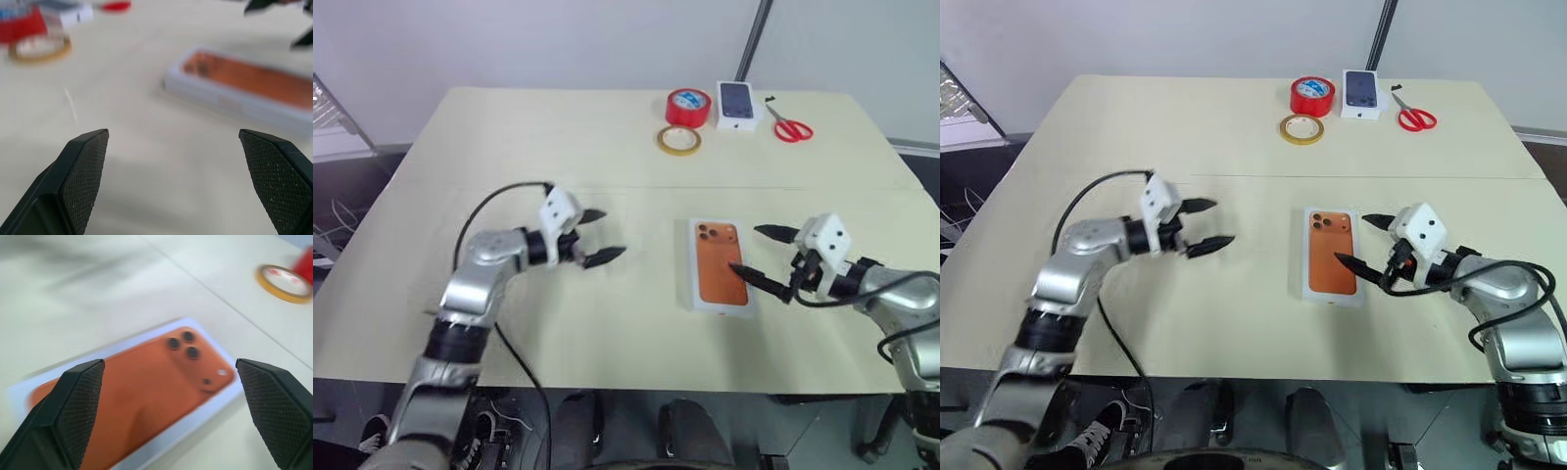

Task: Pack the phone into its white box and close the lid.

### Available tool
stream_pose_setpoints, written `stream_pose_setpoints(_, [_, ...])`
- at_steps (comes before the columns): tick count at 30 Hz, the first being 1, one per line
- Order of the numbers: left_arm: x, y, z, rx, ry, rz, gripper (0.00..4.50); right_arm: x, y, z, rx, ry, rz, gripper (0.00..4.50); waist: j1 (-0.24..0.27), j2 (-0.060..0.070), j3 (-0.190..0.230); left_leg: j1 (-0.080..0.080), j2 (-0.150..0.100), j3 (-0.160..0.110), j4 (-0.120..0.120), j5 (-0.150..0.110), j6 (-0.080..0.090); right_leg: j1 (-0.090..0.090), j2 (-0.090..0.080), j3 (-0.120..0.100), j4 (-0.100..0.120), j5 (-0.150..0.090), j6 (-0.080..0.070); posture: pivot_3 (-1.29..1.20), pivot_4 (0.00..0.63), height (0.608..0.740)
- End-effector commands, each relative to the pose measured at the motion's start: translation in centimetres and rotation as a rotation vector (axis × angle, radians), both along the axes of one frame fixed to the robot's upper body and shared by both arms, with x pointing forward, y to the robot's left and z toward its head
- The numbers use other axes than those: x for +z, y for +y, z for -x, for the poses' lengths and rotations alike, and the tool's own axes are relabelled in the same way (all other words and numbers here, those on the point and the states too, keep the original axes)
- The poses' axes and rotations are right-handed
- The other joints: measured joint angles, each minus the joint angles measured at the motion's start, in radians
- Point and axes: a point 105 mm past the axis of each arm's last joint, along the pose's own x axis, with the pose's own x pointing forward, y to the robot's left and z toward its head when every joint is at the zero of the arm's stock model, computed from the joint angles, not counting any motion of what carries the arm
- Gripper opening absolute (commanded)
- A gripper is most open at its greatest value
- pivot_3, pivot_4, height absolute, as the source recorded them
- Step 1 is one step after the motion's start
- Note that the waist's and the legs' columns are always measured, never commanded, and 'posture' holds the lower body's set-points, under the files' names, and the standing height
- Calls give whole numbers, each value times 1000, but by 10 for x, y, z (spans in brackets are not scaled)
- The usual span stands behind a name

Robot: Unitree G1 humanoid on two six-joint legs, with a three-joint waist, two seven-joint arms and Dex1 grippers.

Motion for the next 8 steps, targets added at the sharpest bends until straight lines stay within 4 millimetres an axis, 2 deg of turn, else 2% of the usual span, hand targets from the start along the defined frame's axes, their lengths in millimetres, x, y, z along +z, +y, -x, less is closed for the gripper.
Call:
stream_pose_setpoints(1, [13, 21, 6, 44, -56, 12, 4466, 13, -18, 6, 5, -27, 1, 4480, 9, 0, 0, 0, 0, 0, 0, 0, 0, 0, 0, 0, 0, 0, 0, 0, 150, 728])
stream_pose_setpoints(4, [17, 48, 16, 105, -96, 23, 4466, 9, -32, 7, -28, -20, 28, 4480, 7, 0, 0, 0, 0, 0, -1, 0, 0, -1, -1, 0, -1, 0, 0, 0, 150, 728])
stream_pose_setpoints(8, [19, 66, 24, 168, -79, 7, 4466, 9, -43, 5, -52, -4, 17, 4480, 7, 0, 0, 0, 0, 0, -2, 0, 0, -1, -2, 1, -1, 0, -1, 0, 150, 728])
